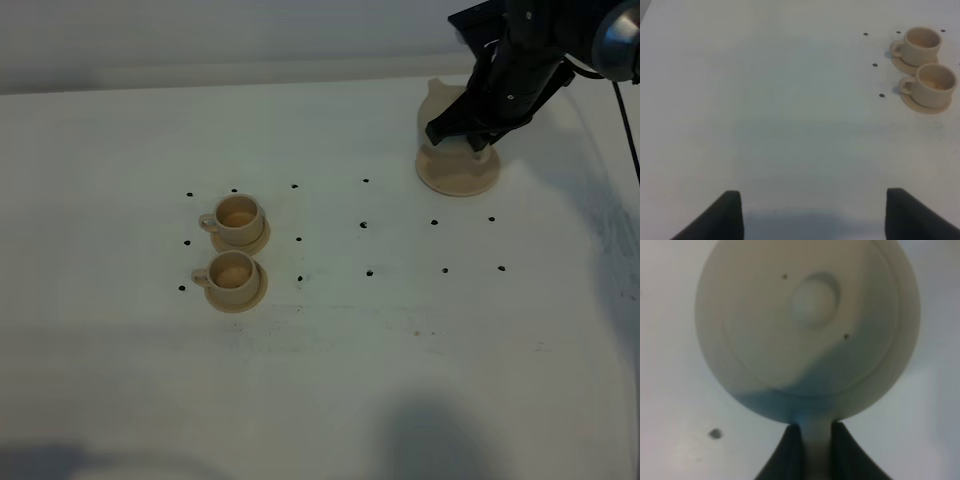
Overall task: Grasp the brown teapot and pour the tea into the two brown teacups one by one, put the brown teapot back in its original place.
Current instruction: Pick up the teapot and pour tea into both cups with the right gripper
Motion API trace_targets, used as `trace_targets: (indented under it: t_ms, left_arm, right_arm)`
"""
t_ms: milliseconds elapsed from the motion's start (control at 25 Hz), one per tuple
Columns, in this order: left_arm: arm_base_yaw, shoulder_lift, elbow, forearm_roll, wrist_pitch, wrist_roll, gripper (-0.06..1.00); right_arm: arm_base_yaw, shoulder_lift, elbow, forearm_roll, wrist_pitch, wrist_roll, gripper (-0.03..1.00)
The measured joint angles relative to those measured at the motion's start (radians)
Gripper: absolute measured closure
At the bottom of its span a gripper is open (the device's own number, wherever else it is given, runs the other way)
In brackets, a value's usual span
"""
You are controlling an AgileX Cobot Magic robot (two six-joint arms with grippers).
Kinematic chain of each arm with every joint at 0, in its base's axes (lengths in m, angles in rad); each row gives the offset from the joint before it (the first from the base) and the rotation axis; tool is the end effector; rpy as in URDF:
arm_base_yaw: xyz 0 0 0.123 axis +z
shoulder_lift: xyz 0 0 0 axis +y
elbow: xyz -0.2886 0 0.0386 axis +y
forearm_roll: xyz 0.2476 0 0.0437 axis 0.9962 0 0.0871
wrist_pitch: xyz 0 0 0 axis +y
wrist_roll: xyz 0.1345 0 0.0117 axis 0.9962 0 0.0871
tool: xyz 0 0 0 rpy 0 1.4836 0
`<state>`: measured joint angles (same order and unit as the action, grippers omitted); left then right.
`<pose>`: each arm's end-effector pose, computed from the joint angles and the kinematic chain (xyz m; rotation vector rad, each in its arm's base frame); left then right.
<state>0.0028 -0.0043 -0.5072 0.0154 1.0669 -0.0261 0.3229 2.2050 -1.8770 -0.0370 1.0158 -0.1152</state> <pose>0.0262 0.0019 0.2587 -0.0303 2.0387 0.0038 0.4682 0.1522 0.1659 -0.6340 2.7535 -0.0021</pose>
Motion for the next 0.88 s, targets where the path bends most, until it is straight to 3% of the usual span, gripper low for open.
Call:
trace_targets:
  t_ms: [400,880]
  left_arm:
    - [0.000,0.000,0.000,0.000,0.000,0.000,0.37]
    - [0.000,0.000,0.000,0.000,0.000,0.000,0.37]
  right_arm:
    - [0.077,-0.022,0.017,0.003,0.035,-0.020,0.88]
    - [0.086,-0.240,0.329,0.025,-0.082,-0.028,0.88]
